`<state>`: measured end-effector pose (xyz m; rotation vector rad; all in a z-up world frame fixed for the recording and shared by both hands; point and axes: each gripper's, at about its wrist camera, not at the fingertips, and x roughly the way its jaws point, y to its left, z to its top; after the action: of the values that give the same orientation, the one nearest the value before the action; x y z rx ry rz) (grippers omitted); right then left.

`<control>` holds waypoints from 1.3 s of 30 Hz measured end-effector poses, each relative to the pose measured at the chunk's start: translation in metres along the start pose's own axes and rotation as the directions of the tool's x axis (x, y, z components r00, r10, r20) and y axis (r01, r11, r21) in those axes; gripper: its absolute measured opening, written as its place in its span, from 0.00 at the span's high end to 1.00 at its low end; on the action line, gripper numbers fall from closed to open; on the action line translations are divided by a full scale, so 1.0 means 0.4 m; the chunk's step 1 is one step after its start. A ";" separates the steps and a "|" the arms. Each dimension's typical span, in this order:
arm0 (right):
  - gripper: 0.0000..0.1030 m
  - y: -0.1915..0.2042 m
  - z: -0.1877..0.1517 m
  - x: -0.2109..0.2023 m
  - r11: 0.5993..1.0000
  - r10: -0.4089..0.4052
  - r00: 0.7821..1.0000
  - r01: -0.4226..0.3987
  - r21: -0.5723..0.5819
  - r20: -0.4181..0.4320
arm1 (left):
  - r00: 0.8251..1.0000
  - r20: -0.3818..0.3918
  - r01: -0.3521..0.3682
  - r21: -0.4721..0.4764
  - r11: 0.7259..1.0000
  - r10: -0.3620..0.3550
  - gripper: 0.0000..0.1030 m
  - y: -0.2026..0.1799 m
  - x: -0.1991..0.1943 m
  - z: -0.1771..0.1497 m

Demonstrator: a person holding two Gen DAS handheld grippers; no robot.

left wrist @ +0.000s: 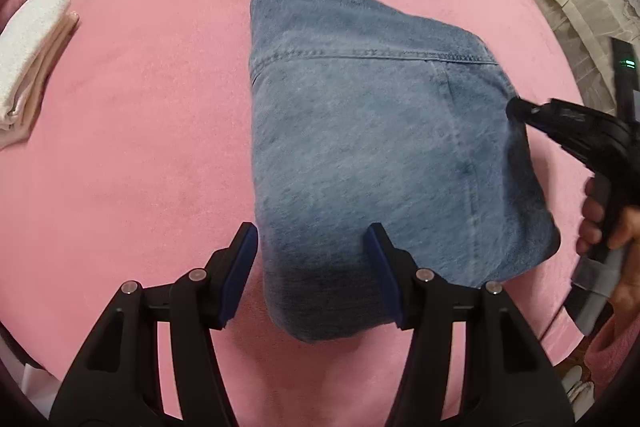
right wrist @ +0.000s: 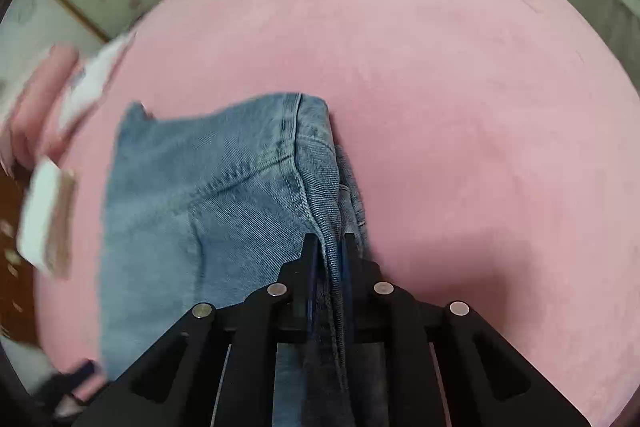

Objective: Fold large clothes

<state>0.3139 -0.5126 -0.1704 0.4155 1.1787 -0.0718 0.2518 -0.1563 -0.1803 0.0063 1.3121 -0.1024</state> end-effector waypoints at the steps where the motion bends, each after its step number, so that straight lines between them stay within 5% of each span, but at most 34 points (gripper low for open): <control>1: 0.91 0.007 -0.003 -0.035 1.000 0.001 0.999 0.000 -0.012 0.033 | 1.000 0.007 0.011 0.000 1.000 -0.011 0.48 0.001 -0.009 0.003; 4: 0.83 0.033 -0.015 -0.141 0.996 -0.011 0.990 0.022 -0.083 0.138 | 0.999 0.021 0.041 -0.008 0.999 -0.041 0.48 0.002 -0.023 0.007; 6: 0.82 0.059 -0.028 -0.183 0.989 0.084 0.989 -0.068 -0.135 0.122 | 0.999 -0.002 0.051 -0.010 0.999 -0.051 0.57 -0.001 -0.017 0.008; 8: 0.82 0.089 -0.067 -0.182 0.965 0.207 0.978 -0.202 -0.168 0.012 | 0.998 -0.049 0.039 -0.010 0.999 -0.040 0.73 -0.014 -0.005 0.003; 11: 0.82 0.139 -0.155 -0.132 0.917 0.326 0.934 -0.351 -0.189 -0.148 | 0.994 -0.093 0.060 -0.012 0.998 -0.061 0.76 -0.019 0.008 -0.015; 14: 0.83 0.192 -0.257 -0.077 0.889 0.303 0.911 -0.376 -0.263 -0.278 | 0.997 -0.074 0.020 0.039 0.999 -0.017 0.76 -0.034 0.015 -0.040; 17: 0.83 0.203 -0.315 -0.039 0.899 0.238 0.933 -0.318 -0.302 -0.271 | 0.996 -0.077 -0.028 0.078 0.997 0.034 0.76 -0.046 0.041 -0.053; 20: 0.92 0.153 -0.314 -0.028 0.942 0.226 0.949 -0.270 -0.199 -0.218 | 0.996 -0.071 -0.044 0.105 0.994 0.051 0.76 -0.053 0.045 -0.056; 22: 0.98 0.102 -0.303 -0.041 0.967 0.075 0.985 -0.110 -0.230 -0.155 | 0.997 -0.074 -0.032 0.091 0.995 0.039 0.76 -0.048 0.040 -0.055; 24: 1.00 0.040 -0.290 -0.056 0.971 -0.021 0.995 -0.002 -0.238 -0.096 | 0.997 -0.079 -0.011 0.065 0.998 0.016 0.76 -0.041 0.041 -0.055; 26: 1.00 -0.036 -0.273 -0.083 0.982 0.043 0.997 -0.055 -0.179 -0.072 | 0.997 -0.071 0.010 0.043 0.999 -0.007 0.76 -0.025 0.037 -0.057; 28: 1.00 -0.060 -0.265 -0.111 0.978 -0.020 1.000 0.016 -0.207 -0.018 | 0.998 -0.062 0.000 0.040 0.999 0.002 0.76 -0.013 0.037 -0.062; 29: 1.00 -0.064 -0.265 -0.117 0.945 -0.207 0.977 0.215 -0.245 0.057 | 0.998 -0.063 -0.002 0.038 0.999 0.004 0.76 -0.008 0.040 -0.063; 30: 1.00 -0.095 -0.259 -0.123 0.888 -0.382 0.917 0.398 -0.231 0.113 | 0.998 -0.062 0.012 0.027 1.000 -0.010 0.76 -0.003 0.039 -0.064; 31: 1.00 -0.146 -0.247 -0.134 0.903 -0.392 0.915 0.402 -0.151 0.096 | 0.998 -0.059 0.024 0.016 1.000 -0.023 0.76 0.000 0.036 -0.065; 34: 1.00 -0.308 -0.232 -0.191 0.953 -0.240 0.970 0.229 0.199 0.036 | 0.998 -0.059 0.026 0.011 1.000 -0.025 0.76 0.005 0.027 -0.064; 39: 1.00 -0.297 -0.226 -0.268 0.975 -0.148 0.984 0.127 0.181 0.104 | 0.999 -0.030 0.026 0.034 0.999 -0.025 0.77 -0.004 -0.024 -0.061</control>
<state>0.1607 -0.6076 -0.1349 0.4763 1.0883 -0.3175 0.2257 -0.1557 -0.1771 0.0204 1.3400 -0.1476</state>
